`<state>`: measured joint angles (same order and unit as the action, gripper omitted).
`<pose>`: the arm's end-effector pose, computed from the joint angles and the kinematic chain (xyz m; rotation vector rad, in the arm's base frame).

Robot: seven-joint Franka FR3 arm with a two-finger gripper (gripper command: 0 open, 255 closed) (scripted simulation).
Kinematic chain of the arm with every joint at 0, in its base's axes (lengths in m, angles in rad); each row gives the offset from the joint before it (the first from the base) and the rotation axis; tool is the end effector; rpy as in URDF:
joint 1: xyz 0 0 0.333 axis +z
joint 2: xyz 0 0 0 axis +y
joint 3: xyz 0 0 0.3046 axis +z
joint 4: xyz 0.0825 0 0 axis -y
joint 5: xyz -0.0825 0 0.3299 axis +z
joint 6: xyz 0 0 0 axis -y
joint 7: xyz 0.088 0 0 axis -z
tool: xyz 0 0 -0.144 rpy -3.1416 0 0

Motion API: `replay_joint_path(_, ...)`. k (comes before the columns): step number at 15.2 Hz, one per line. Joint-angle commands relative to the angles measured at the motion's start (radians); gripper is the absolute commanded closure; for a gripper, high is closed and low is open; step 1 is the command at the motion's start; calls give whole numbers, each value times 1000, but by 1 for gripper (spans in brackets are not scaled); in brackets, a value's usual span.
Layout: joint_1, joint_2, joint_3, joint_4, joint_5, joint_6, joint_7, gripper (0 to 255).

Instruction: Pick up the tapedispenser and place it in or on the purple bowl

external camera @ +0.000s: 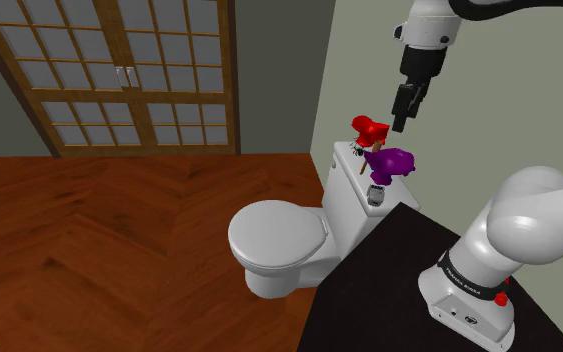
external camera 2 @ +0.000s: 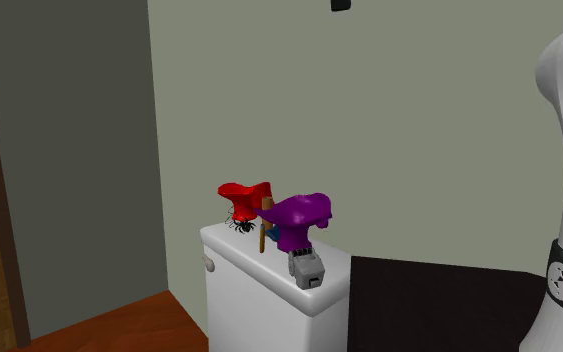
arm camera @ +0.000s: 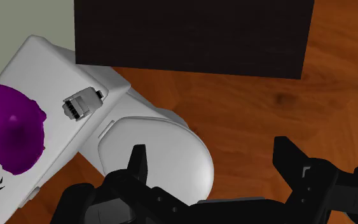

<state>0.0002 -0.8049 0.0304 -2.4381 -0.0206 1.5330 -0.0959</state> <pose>0.2452 0.0061 0.5133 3.0936 0.1801 -0.1581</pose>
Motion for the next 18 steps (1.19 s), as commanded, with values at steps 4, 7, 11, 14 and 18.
replay_joint_path(4, -30, -4, -22, -93, -21, 112, 14, 0)
replay_joint_path(7, -62, 6, -46, -176, -43, 229, 28, 0)
replay_joint_path(11, -110, 46, -81, -271, -75, 395, 48, 0)
replay_joint_path(14, -148, 98, -108, -329, -101, 530, 63, 0)
replay_joint_path(18, -201, 202, -146, -385, -136, 722, 83, 0)
